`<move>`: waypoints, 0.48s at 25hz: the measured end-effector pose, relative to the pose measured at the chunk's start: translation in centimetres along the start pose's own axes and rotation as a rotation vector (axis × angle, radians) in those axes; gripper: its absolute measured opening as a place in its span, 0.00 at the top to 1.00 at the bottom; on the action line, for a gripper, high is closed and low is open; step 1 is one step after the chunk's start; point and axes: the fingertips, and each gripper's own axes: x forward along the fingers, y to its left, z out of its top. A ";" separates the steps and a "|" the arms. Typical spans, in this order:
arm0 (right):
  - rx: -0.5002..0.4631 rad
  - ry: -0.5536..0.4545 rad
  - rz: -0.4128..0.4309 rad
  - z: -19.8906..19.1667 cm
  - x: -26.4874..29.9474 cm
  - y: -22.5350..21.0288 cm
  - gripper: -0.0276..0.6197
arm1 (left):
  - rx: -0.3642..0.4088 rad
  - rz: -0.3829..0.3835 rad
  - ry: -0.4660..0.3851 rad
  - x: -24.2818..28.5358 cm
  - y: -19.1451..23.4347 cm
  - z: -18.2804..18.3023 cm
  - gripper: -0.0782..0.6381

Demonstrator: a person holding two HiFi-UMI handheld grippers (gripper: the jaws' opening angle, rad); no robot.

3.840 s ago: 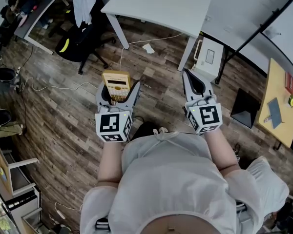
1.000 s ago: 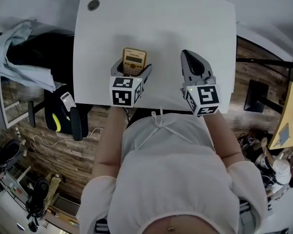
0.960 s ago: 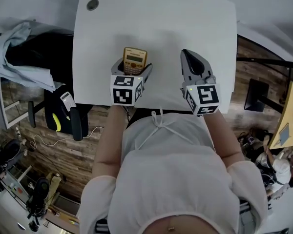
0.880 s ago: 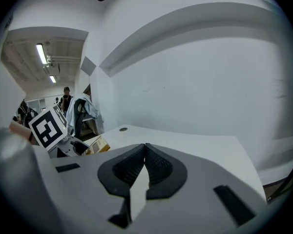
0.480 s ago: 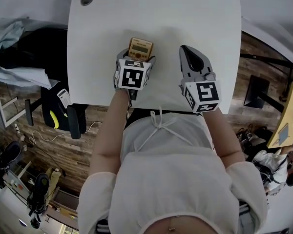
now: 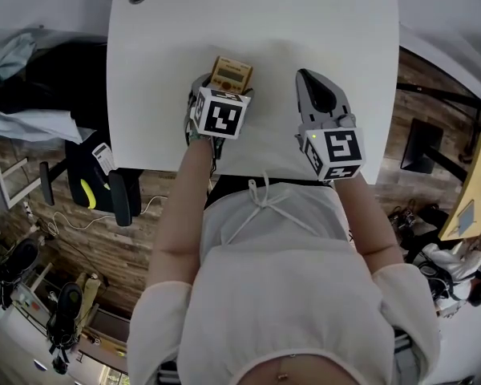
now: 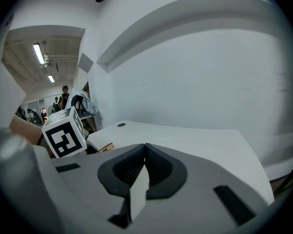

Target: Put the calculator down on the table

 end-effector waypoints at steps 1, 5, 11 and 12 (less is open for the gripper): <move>0.000 -0.001 -0.002 0.0 0.0 -0.1 0.95 | 0.003 0.007 -0.005 0.0 0.0 0.0 0.32; -0.008 -0.003 -0.006 0.2 -0.3 0.0 0.95 | -0.003 0.027 -0.067 -0.1 0.0 -0.1 0.32; -0.004 -0.002 -0.006 0.1 -0.6 0.1 0.95 | -0.007 0.035 -0.158 -0.3 0.1 -0.1 0.32; -0.008 -0.003 -0.003 0.0 -0.7 0.2 0.95 | -0.005 0.036 -0.169 -0.3 0.1 -0.1 0.32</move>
